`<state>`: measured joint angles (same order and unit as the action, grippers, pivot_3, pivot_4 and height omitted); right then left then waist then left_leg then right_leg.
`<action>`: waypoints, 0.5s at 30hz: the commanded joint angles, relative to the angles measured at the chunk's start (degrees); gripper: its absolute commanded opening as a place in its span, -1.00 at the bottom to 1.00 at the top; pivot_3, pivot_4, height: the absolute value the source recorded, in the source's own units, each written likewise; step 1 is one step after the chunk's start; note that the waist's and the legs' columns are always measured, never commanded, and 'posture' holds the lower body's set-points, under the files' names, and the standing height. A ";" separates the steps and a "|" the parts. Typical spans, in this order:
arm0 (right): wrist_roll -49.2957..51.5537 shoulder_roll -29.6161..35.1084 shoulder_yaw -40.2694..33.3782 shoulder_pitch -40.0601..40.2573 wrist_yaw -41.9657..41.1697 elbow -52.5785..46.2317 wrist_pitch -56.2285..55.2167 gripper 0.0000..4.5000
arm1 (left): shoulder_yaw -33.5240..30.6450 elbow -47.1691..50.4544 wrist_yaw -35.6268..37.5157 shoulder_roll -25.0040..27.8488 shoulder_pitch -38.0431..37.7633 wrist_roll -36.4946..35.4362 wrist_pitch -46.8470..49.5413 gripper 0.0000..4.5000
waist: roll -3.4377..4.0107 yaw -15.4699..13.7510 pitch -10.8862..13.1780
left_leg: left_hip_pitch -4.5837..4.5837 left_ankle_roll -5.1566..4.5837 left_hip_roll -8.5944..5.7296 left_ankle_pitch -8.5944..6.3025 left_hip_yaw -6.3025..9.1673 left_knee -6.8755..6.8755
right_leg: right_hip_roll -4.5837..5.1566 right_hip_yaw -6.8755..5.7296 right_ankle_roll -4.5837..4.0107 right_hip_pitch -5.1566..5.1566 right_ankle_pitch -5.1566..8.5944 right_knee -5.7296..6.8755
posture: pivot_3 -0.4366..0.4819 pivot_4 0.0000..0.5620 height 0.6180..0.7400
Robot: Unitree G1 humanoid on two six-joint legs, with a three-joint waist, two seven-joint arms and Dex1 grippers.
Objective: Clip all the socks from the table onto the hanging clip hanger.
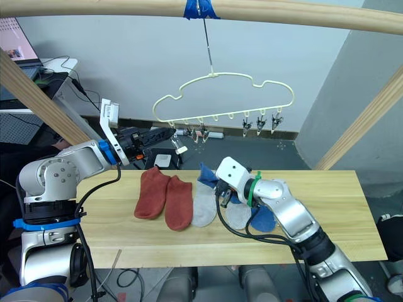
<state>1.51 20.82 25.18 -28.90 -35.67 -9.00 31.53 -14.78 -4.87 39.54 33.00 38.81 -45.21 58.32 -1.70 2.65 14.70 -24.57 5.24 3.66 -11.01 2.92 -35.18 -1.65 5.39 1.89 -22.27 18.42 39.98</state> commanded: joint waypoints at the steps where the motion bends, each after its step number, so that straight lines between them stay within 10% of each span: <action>1: -1.89 -2.37 0.23 -3.50 1.03 1.94 -1.90 -0.99 | -0.16 0.38 0.46 0.82 0.45 0.03 0.02 -1.00 | 0.00 0.04 0.00 | 0.00 0.01 0.00 0.00 0.00 0.00 | 0.00 0.00 0.00 0.00 0.00 0.00 | -0.02 -0.25 1.00; 15: -4.91 -8.92 1.13 -9.56 1.08 2.33 -1.58 -0.99 | -0.34 0.84 0.24 0.30 -0.16 -0.04 -0.53 -1.00 | 0.00 0.01 0.00 | -0.05 0.19 0.01 0.11 0.08 0.00 | 0.01 -0.09 -0.01 -0.03 -0.01 0.05 | -0.02 -0.24 1.00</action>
<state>-3.23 12.34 26.04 -37.35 -34.58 -4.04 30.40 -14.72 -4.96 39.54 32.98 38.87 -45.14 58.12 -1.70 2.66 14.70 -24.62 5.43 3.67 -10.90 3.01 -35.18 -1.64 5.29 1.88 -22.30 18.41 40.03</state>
